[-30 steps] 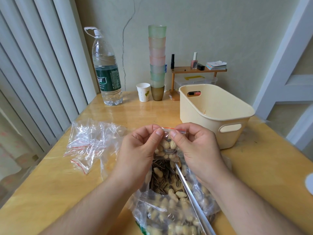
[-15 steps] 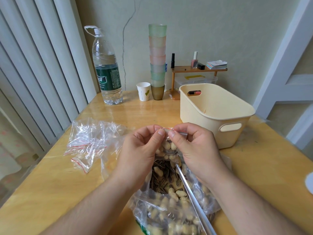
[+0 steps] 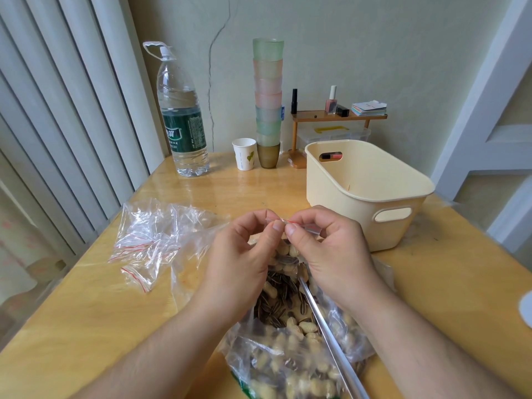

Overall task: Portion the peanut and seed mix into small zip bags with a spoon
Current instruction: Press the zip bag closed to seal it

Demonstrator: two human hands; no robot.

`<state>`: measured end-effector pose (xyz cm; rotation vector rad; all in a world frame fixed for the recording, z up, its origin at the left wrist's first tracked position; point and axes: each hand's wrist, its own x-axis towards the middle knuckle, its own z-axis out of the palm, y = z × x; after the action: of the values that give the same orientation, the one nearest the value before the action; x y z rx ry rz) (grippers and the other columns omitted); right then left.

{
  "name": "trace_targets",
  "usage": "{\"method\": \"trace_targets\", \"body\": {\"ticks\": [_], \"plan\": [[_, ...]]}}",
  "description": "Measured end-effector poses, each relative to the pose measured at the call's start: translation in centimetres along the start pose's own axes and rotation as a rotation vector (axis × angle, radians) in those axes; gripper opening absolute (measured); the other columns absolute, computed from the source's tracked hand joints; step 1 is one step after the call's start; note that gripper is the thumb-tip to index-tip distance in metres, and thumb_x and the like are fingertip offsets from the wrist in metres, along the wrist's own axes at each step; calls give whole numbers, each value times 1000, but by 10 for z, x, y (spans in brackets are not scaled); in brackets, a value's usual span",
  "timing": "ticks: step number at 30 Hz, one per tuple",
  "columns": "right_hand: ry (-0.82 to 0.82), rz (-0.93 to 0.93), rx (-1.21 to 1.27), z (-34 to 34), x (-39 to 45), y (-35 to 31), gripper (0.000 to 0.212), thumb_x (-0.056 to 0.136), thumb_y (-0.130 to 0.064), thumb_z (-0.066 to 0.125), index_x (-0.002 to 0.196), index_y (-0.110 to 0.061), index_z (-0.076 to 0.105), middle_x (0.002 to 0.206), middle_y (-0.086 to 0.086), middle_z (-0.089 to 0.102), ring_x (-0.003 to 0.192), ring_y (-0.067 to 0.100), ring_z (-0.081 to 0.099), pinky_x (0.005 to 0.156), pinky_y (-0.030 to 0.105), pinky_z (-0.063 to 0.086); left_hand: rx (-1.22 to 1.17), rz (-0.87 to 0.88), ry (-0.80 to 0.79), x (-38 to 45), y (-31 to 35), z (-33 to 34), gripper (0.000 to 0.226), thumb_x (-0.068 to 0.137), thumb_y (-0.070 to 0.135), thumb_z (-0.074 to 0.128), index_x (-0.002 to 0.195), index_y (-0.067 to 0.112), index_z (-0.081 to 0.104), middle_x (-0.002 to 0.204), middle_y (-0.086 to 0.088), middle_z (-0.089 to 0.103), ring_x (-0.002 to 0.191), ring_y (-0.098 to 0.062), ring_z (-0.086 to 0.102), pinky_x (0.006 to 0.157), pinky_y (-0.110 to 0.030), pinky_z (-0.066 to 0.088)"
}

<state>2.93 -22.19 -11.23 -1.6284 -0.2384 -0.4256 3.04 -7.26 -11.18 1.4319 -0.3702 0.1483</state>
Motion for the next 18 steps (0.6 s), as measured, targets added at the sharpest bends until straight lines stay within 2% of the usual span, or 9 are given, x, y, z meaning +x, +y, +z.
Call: {"method": "trace_targets", "body": {"ticks": [1, 5, 8, 10, 14, 16, 18], "plan": [[1, -5, 0, 0, 0, 0, 7, 87, -22, 77, 82, -21, 74, 86, 6, 75, 81, 17, 71, 75, 24, 57, 4, 1, -3, -1, 0, 0, 15, 102, 18, 64, 95, 5, 68, 78, -12, 65, 69, -22, 58, 64, -35, 51], [-12, 14, 20, -1, -1, -4, 13, 93, -6, 74, 83, -14, 71, 78, -2, 75, 74, 3, 66, 69, 15, 53, -3, -2, -1, -1, 0, 0, 14, 98, 24, 68, 91, 13, 72, 79, -14, 69, 68, -21, 61, 64, -34, 54], [-7, 75, 105, -1, -1, -6, 11, 93, -13, 76, 84, -19, 72, 85, -1, 78, 77, 9, 71, 66, 24, 59, -33, -20, -31, 0, 1, -2, 17, 95, 30, 74, 98, 13, 76, 86, -15, 74, 73, -24, 65, 72, -44, 60], [-5, 78, 109, -2, 0, -5, 6, 89, -22, 77, 85, -26, 75, 88, 5, 78, 80, 16, 72, 69, 31, 61, -1, -6, -38, 1, 1, -3, 17, 94, 32, 75, 98, 16, 78, 92, -14, 76, 80, -24, 68, 75, -42, 60], [2, 72, 151, -1, -1, -7, 18, 90, -12, 80, 81, -28, 78, 87, 11, 78, 81, 14, 71, 71, 24, 59, -31, -20, -26, 0, 3, -3, 19, 90, 33, 71, 93, 15, 76, 95, -25, 73, 83, -31, 67, 76, -46, 62], [-3, 79, 168, -1, -2, -9, 17, 89, -9, 80, 81, -24, 77, 86, 5, 79, 82, 11, 73, 73, 23, 58, -43, -9, -23, -1, 3, -3, 19, 92, 30, 70, 94, 12, 74, 98, -29, 71, 87, -35, 68, 83, -57, 60], [-5, 89, 172, 0, -2, -9, 20, 89, -5, 79, 80, -22, 77, 85, 2, 79, 82, 11, 73, 74, 24, 58, -48, -1, -11, -1, 3, -3, 20, 94, 27, 69, 96, 8, 72, 95, -28, 70, 86, -35, 67, 83, -59, 59]]}}
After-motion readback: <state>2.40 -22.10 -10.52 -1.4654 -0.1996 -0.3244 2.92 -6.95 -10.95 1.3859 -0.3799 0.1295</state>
